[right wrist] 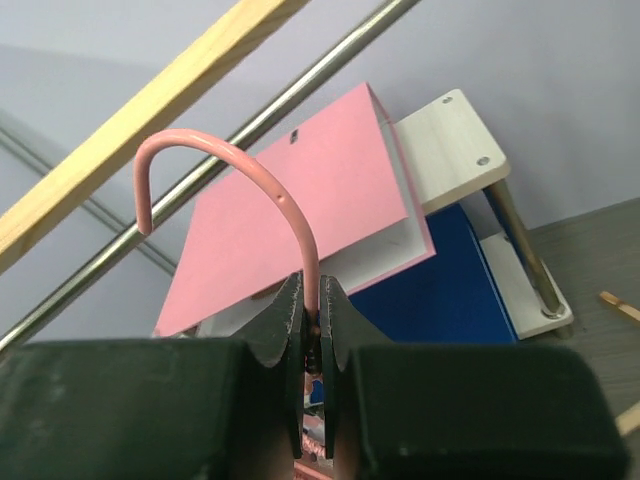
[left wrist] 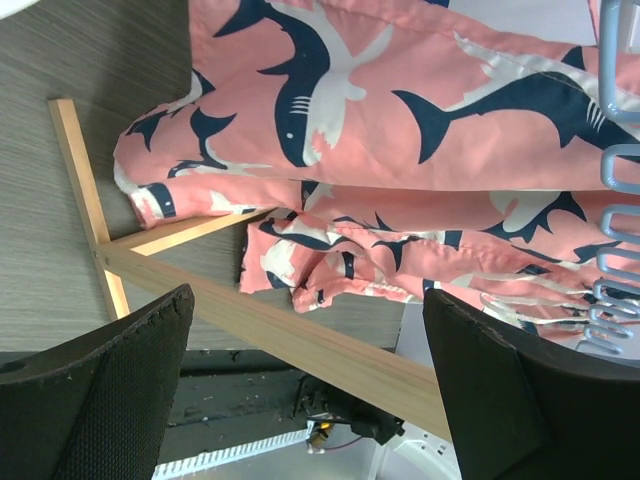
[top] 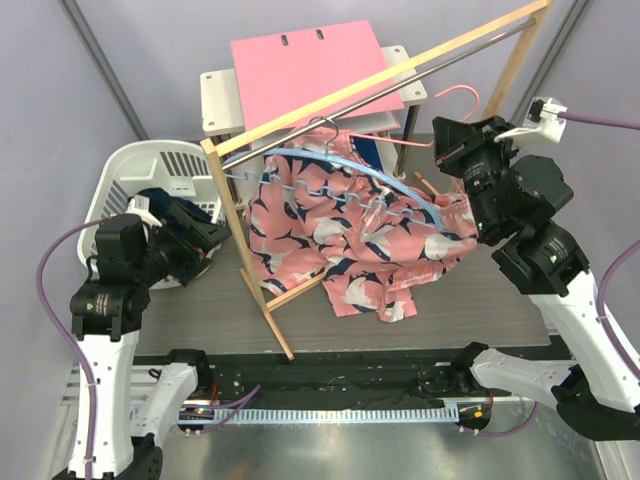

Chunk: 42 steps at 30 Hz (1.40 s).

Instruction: Remove the shorts from the hanger

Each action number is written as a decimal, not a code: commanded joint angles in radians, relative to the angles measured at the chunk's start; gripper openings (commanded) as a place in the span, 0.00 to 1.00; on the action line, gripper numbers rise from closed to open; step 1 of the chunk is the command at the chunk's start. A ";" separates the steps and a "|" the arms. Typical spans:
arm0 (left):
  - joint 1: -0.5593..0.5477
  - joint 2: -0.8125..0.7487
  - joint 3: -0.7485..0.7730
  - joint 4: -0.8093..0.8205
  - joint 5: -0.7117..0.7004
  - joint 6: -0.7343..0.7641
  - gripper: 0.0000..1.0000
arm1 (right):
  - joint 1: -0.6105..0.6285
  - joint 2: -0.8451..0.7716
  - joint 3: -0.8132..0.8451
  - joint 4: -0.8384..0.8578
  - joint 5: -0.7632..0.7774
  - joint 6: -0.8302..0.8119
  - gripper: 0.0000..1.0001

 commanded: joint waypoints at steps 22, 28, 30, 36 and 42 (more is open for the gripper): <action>0.000 0.044 -0.334 0.360 0.236 -0.169 0.80 | -0.059 -0.180 -0.543 -0.084 -0.240 0.271 0.01; -0.006 0.064 -0.472 0.561 0.294 -0.260 0.66 | -0.089 -0.131 -0.671 0.083 -0.466 0.291 0.01; -0.023 0.103 -0.468 0.598 0.308 -0.254 0.63 | -0.095 -0.064 -0.667 0.102 -0.547 0.289 0.01; -0.092 0.180 -0.384 0.606 0.274 -0.179 0.50 | -0.095 0.057 -0.613 0.108 -0.592 0.302 0.01; -0.106 0.203 -0.383 0.616 0.273 -0.169 0.47 | -0.095 0.076 -0.613 0.110 -0.456 0.317 0.01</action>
